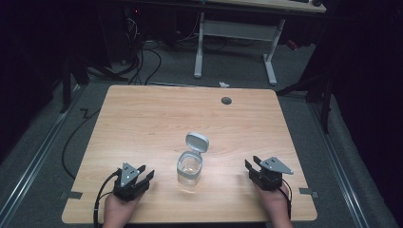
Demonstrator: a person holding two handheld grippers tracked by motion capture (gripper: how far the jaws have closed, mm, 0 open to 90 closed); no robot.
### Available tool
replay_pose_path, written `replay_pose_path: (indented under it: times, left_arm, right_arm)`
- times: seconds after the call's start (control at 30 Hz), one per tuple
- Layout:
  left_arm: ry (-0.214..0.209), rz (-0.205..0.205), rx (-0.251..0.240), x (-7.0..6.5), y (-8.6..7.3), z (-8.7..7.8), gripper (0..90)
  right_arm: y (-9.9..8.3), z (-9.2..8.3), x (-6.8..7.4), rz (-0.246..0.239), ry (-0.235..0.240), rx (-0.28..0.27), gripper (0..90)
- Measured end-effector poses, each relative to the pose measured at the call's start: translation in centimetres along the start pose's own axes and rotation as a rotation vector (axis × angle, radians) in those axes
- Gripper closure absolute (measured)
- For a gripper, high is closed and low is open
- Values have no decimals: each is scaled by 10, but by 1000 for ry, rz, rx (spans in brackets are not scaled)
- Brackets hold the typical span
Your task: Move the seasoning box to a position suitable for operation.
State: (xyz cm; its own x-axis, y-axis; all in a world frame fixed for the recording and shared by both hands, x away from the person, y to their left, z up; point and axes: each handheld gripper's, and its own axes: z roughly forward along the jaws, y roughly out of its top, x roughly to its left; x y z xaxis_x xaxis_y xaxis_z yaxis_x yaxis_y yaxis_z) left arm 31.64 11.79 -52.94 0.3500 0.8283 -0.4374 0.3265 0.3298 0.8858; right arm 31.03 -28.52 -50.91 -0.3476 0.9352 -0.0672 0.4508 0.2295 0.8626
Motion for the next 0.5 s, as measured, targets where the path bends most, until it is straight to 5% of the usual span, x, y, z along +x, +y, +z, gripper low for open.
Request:
replay_pose_path:
  times: [0.3, 0.5]
  left_arm:
    - [-14, -19, -11, 0, 4, 3, 639]
    - [-25, -44, 1, 0, 6, 2, 696]
  right_arm:
    - [-8, -1, -4, 81, 78, 17, 755]
    - [-2, -4, 11, 37, 110, 8, 878]
